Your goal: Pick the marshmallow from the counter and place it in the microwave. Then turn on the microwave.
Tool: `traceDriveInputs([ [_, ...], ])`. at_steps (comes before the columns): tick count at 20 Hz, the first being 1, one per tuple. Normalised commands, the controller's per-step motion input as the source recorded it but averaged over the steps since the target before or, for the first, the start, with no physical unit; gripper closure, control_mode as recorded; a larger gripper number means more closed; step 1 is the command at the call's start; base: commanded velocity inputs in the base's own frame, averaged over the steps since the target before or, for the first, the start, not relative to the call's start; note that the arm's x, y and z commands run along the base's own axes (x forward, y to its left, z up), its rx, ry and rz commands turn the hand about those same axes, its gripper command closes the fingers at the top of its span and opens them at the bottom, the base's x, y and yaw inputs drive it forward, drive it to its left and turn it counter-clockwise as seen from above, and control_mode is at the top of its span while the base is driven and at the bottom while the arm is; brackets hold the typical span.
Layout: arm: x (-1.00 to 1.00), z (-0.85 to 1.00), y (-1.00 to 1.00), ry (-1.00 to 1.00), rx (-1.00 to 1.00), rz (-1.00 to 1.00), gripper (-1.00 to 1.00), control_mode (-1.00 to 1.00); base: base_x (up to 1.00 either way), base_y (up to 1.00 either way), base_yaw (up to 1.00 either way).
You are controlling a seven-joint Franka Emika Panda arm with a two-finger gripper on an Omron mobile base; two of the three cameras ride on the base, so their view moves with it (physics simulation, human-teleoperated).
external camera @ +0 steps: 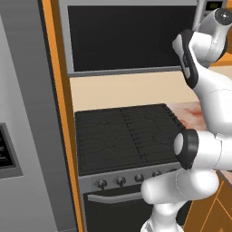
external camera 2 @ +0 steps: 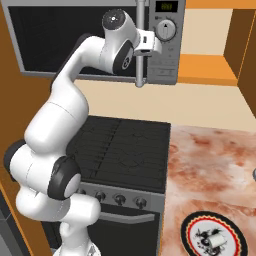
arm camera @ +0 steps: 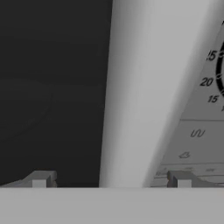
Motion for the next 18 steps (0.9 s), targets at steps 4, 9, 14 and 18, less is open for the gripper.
traceDriveInputs([
  [4, 0.19, 0.0, -0.01, 0.0, 0.0, 0.0, 1.0, -1.0, 0.0, 0.0, 0.0],
  [9, 0.04, 0.0, -0.02, 0.01, 0.0, 0.0, 1.0, -1.0, 0.0, 0.0, 0.0],
  [14, 0.0, 0.0, -0.11, 0.0, 0.0, 0.0, 1.0, -1.0, 0.0, 0.0, 0.0],
  [18, -0.04, 0.0, -0.12, 0.0, 0.0, 0.06, 1.0, -1.0, 0.0, 0.0, 0.0],
])
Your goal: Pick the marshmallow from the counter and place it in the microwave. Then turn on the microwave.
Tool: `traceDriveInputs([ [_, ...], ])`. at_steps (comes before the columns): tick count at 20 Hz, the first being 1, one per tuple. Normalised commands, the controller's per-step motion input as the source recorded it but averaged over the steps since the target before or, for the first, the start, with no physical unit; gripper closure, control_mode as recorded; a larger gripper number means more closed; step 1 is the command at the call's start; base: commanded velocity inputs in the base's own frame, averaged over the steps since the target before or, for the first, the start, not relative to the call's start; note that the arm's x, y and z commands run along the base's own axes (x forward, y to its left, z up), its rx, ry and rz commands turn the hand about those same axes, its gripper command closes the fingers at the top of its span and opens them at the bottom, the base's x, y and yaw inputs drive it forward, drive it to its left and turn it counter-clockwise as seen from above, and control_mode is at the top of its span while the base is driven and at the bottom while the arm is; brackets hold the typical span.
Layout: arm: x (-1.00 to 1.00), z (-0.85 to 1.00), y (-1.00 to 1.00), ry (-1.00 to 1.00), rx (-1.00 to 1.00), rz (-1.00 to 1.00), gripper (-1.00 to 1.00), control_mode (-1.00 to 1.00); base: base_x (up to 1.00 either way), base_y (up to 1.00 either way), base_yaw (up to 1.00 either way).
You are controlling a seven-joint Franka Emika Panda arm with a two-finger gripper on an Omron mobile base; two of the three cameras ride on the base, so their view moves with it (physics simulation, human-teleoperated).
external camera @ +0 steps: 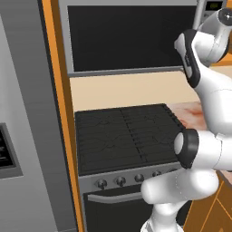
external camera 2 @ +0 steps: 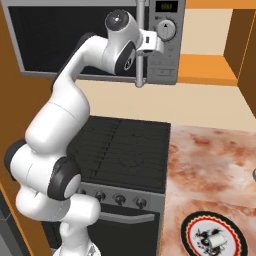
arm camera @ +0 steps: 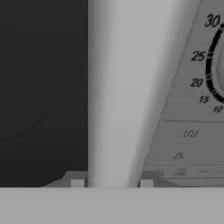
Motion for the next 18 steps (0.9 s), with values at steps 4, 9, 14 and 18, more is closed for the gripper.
traceDriveInputs([
  [4, -0.36, 0.0, -0.01, -0.01, 0.0, 0.03, 1.0, -1.0, 0.0, 0.0, 0.0],
  [9, -0.43, 0.0, 0.09, -0.04, 0.0, -0.04, 1.0, -1.0, 0.0, 0.0, 0.0],
  [14, -0.52, 0.04, 0.15, -0.05, 0.0, -0.07, 1.0, -1.0, 0.0, 0.0, 0.0],
  [18, -0.61, 0.05, 0.12, -0.04, 0.0, -0.13, 1.0, -1.0, 0.0, 0.0, 0.0],
])
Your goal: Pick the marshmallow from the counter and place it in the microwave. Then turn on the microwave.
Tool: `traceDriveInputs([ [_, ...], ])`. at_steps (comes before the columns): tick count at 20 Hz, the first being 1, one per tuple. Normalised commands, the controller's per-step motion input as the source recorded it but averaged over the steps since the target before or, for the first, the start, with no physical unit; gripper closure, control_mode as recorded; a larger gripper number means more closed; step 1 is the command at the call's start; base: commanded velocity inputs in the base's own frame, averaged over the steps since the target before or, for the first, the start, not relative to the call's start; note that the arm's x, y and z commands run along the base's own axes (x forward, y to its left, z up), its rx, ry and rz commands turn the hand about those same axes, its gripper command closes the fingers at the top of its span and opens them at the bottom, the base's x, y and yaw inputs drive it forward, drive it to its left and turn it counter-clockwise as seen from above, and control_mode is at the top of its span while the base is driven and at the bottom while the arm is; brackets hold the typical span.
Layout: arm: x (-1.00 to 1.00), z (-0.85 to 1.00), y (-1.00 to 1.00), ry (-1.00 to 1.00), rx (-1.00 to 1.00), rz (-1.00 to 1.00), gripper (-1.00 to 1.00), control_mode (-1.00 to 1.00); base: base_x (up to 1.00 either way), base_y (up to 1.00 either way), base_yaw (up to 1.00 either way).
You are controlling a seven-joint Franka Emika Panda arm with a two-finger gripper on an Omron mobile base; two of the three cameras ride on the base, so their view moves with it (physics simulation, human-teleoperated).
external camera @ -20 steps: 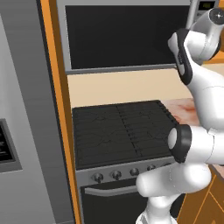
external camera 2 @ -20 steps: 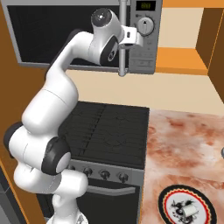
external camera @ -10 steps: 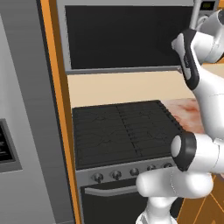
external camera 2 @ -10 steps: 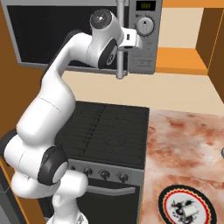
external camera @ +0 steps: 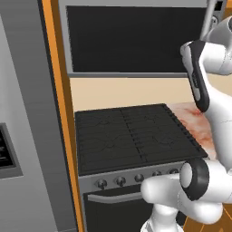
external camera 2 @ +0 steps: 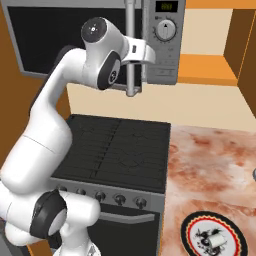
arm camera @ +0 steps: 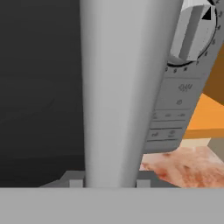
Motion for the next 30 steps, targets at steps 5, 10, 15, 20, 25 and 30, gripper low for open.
traceDriveInputs([
  [5, -0.58, 0.06, 0.09, -0.03, 0.0, -0.13, 1.0, -1.0, 0.0, 0.0, 0.0],
  [10, -0.58, 0.09, 0.04, -0.01, 0.0, -0.11, 1.0, -1.0, 0.0, 0.0, 0.0],
  [15, -0.61, 0.1, 0.0, -0.04, 0.0, -0.09, 1.0, -1.0, 0.0, 0.0, 0.0],
  [20, -0.65, 0.07, 0.0, -0.04, 0.0, -0.06, 1.0, -1.0, 0.0, 0.0, 0.0],
  [25, -0.71, 0.03, 0.0, -0.05, 0.0, -0.05, 1.0, -1.0, 0.0, 0.0, 0.0],
  [30, -0.78, 0.0, 0.0, -0.07, 0.0, -0.04, 1.0, -1.0, 0.0, 0.0, 0.0],
])
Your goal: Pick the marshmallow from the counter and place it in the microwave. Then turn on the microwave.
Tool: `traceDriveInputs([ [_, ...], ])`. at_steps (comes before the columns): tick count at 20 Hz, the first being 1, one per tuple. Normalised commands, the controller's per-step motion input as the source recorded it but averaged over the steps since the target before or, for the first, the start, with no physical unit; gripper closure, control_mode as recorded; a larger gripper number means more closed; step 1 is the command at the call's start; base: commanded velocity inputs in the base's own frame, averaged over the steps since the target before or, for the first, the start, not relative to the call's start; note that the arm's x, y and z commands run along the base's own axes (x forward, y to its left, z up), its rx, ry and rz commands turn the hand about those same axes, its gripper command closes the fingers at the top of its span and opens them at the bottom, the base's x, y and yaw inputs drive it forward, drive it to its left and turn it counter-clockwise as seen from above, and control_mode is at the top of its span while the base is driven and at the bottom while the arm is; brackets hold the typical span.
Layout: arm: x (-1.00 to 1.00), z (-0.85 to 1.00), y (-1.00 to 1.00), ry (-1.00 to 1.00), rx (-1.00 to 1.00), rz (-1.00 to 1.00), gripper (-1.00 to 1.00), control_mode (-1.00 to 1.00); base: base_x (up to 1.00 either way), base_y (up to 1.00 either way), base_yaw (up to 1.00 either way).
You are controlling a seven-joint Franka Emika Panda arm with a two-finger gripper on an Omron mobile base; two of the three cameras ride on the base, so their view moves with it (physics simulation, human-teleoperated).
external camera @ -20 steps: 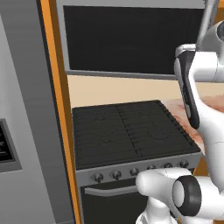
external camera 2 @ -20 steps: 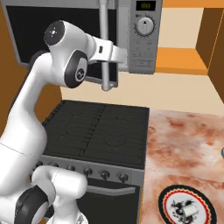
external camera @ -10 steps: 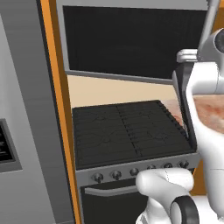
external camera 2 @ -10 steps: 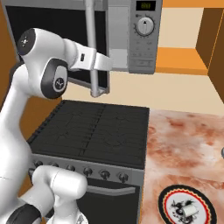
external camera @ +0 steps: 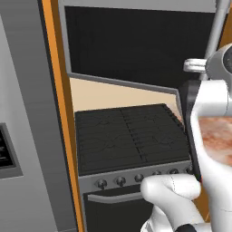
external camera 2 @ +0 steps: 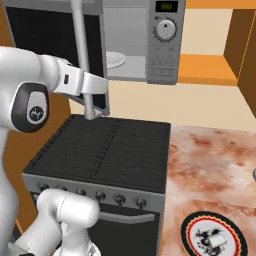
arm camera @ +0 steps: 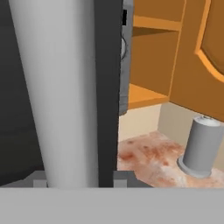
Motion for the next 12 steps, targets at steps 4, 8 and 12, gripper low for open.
traceDriveInputs([
  [4, -0.76, 0.0, 0.0, -0.07, 0.0, -0.04, 1.0, -1.0, 0.0, 0.0, 0.0],
  [8, -0.75, 0.0, 0.0, -0.06, 0.0, -0.03, 1.0, -1.0, 0.0, 0.0, 0.0],
  [12, -0.69, 0.0, 0.0, -0.03, 0.0, -0.01, 1.0, -1.0, 0.0, 0.0, 0.0],
])
